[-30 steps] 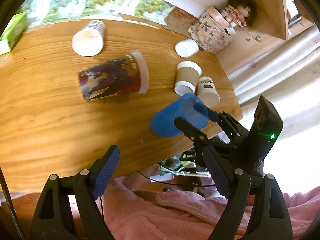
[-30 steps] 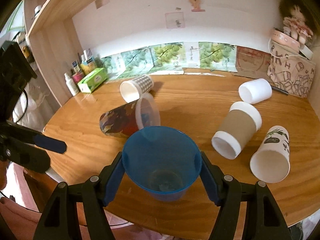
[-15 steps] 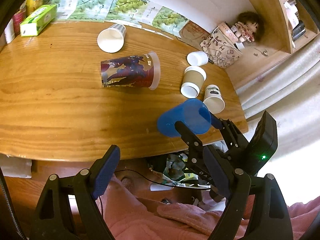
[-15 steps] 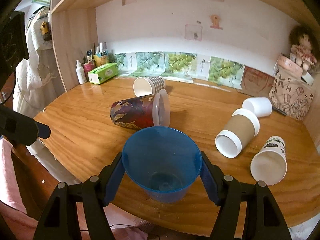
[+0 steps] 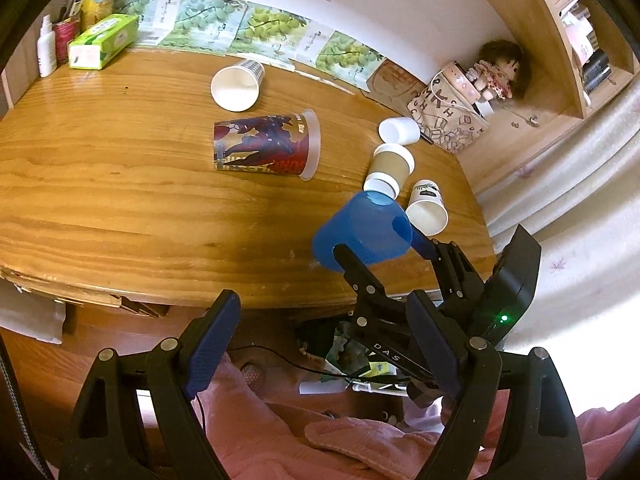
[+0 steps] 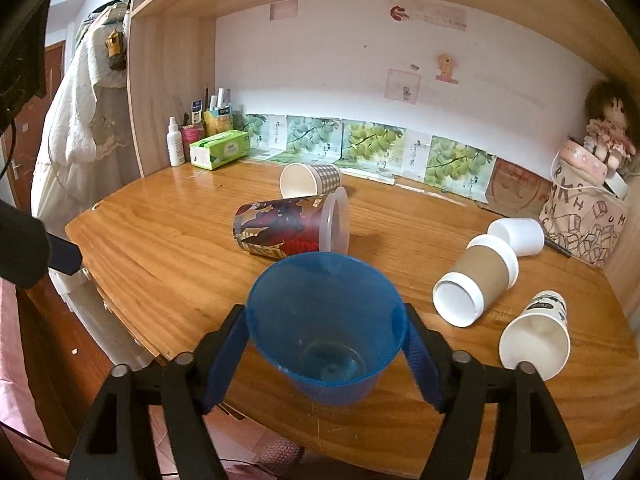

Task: Flip cup upright
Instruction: 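Rotate the held blue cup upright with the right gripper above the desk, then lower the blue cup onto the desk and open the right gripper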

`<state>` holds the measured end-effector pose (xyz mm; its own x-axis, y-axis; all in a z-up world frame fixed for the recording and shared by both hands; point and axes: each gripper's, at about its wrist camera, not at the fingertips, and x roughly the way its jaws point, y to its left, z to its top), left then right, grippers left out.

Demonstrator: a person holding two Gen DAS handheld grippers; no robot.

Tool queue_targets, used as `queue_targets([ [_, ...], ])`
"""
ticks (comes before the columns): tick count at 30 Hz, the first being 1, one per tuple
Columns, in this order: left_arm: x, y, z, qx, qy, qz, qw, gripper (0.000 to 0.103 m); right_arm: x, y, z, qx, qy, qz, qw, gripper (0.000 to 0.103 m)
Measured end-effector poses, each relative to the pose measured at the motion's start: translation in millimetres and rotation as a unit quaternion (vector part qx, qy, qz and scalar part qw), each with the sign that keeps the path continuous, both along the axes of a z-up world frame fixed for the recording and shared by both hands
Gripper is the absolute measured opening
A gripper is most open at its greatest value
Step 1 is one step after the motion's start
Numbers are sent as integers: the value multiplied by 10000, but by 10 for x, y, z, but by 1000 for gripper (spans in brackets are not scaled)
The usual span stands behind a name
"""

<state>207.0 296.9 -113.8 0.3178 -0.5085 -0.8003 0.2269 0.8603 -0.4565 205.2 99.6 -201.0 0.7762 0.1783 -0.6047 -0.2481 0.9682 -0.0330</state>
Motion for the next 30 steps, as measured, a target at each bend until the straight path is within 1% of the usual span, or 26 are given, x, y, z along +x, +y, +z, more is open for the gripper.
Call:
queue_targets([
  [2,-27,11,9,-12,-12,46,10000,87,-7,3,-4,33,8,-9,10000,80],
  [8,-32,17,-2,0,-3,92,10000,87,-54,47,-11,-96,-17,29,9999,81],
  [17,-39,15,-2,19,-31,82,10000,87,-101,3,8,-91,60,-89,9999,82],
  [22,-11,11,24,119,-110,88,9998,87,-145,-48,30,-106,129,-175,9997,82],
  [27,6,3,57,250,-191,72,9995,87,-253,-168,131,-146,242,-435,9987,83],
  [30,4,-18,75,371,-248,81,9990,87,-334,-264,224,-116,384,-627,9972,83],
])
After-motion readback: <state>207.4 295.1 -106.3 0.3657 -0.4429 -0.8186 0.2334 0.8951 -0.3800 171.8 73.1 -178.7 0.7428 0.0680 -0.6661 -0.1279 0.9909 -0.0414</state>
